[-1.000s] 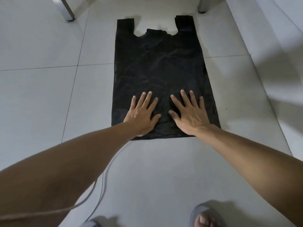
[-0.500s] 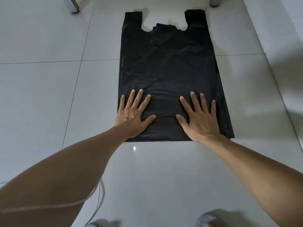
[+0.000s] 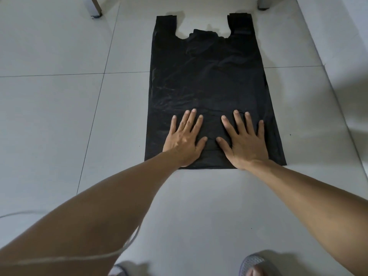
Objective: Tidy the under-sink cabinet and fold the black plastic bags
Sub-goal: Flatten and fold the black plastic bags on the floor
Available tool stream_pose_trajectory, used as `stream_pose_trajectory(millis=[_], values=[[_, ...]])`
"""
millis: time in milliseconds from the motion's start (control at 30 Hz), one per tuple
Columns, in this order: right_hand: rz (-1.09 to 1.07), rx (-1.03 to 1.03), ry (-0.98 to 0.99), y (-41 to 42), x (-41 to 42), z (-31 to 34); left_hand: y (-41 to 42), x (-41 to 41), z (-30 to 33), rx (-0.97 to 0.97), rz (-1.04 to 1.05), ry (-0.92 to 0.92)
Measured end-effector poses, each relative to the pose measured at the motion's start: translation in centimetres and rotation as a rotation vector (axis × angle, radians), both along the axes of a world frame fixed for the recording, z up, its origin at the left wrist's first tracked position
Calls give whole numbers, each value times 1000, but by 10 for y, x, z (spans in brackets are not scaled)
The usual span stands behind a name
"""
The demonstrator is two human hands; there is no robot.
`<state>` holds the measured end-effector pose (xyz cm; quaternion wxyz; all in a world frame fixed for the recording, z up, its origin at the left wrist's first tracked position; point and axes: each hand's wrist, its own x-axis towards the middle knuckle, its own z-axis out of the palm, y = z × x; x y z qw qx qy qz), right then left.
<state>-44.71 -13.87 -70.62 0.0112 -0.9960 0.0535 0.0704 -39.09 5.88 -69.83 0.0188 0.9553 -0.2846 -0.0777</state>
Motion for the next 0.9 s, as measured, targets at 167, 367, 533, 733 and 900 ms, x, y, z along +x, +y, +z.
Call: stream_pose_trajectory(millis=[167, 367, 533, 733, 900], values=[[9, 35, 11, -2, 0, 1, 9, 0, -8, 55, 77, -13], [-4, 64, -60, 31, 6, 6, 8, -2, -9, 58, 87, -33], [27, 97, -42, 38, 4, -2, 8, -1, -8, 47, 84, -32], [-43, 63, -25, -1, -2, -2, 9, -1, -7, 61, 98, -35], [-147, 45, 1, -30, -10, 1, 10, -1, -6, 57, 106, -31]])
